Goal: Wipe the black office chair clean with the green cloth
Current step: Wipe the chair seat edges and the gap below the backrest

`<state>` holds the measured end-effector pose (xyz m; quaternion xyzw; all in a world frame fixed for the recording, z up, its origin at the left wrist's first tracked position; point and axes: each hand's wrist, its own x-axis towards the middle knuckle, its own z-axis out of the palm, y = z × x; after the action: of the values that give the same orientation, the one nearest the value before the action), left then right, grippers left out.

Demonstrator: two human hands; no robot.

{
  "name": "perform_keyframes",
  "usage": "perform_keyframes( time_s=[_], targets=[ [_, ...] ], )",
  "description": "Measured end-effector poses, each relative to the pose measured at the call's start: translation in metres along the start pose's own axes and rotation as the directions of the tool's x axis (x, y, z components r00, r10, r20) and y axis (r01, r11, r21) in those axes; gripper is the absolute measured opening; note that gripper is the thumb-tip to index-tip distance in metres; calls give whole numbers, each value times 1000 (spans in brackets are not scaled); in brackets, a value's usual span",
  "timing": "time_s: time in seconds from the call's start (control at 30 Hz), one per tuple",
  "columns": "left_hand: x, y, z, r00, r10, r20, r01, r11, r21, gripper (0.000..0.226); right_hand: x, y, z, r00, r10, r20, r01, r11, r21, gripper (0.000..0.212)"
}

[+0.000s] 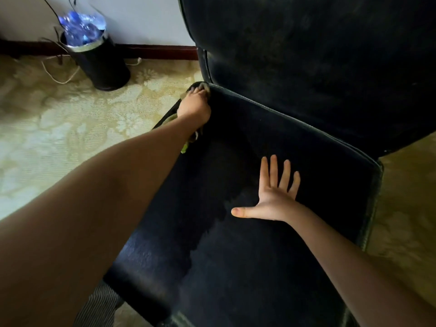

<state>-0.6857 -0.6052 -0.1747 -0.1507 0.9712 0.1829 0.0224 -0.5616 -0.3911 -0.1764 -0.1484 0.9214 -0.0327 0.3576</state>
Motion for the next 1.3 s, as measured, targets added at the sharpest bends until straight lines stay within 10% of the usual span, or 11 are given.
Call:
perform_keyframes(
  time_s=[0.23, 0.47, 0.73, 1.03, 1.3],
  targets=[
    [-69, 43, 27, 969, 241, 54, -240, 970, -27, 48, 1, -1, 0, 1000, 5, 9, -5, 1000, -2, 138],
    [-122, 22, 41, 753, 640, 154, -646, 763, -11, 44, -3, 7, -11, 998, -20, 61, 13, 994, 112, 121],
    [-30, -4, 13, 961, 276, 4, -276, 961, -16, 44, 28, 37, -36, 922, 183, -342, -143, 980, 140, 78],
    [27, 0, 8, 997, 70, -27, -69, 997, 36, 43, 45, 53, -16, 885, 147, -441, -162, 987, 4, 84],
    [-48, 75, 46, 886, 455, 96, -462, 885, 68, 51, 46, 53, -15, 879, 153, -452, -167, 986, 9, 84]
  ],
)
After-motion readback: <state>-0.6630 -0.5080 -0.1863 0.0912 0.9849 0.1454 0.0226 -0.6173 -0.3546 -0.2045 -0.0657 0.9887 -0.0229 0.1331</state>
